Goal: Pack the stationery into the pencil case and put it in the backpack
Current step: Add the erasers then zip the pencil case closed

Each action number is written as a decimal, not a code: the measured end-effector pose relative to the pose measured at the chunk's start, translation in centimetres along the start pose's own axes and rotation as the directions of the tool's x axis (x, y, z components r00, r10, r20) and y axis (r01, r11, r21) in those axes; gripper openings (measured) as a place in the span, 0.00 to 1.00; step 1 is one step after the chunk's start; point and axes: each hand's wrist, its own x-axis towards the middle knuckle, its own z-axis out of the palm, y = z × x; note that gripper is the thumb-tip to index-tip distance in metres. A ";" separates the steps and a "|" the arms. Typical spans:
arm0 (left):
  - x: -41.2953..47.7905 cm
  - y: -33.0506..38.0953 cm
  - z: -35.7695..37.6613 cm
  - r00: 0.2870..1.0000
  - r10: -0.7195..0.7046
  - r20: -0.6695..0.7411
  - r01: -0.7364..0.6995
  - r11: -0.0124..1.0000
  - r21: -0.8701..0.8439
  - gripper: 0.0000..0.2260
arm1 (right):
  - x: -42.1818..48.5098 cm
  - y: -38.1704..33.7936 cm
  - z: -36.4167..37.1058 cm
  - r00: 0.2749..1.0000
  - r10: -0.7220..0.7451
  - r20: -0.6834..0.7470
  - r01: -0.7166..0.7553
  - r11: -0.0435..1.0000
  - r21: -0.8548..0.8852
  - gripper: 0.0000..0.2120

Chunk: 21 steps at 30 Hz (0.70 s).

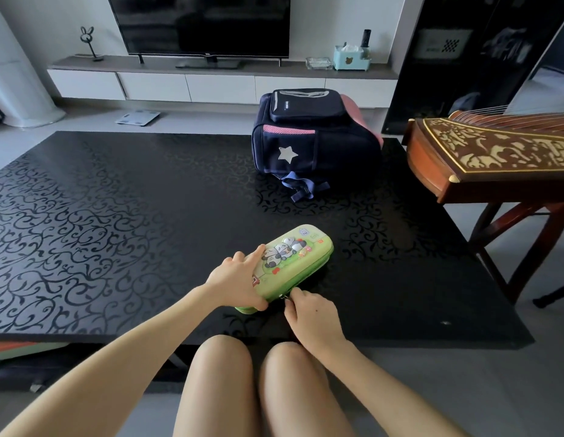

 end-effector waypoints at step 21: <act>-0.1 -3.6 -1.1 0.932 0.360 -0.040 -0.342 0.912 0.228 0.45 | 9.7 9.0 -6.5 0.960 -0.054 0.274 0.032 0.996 0.083 0.10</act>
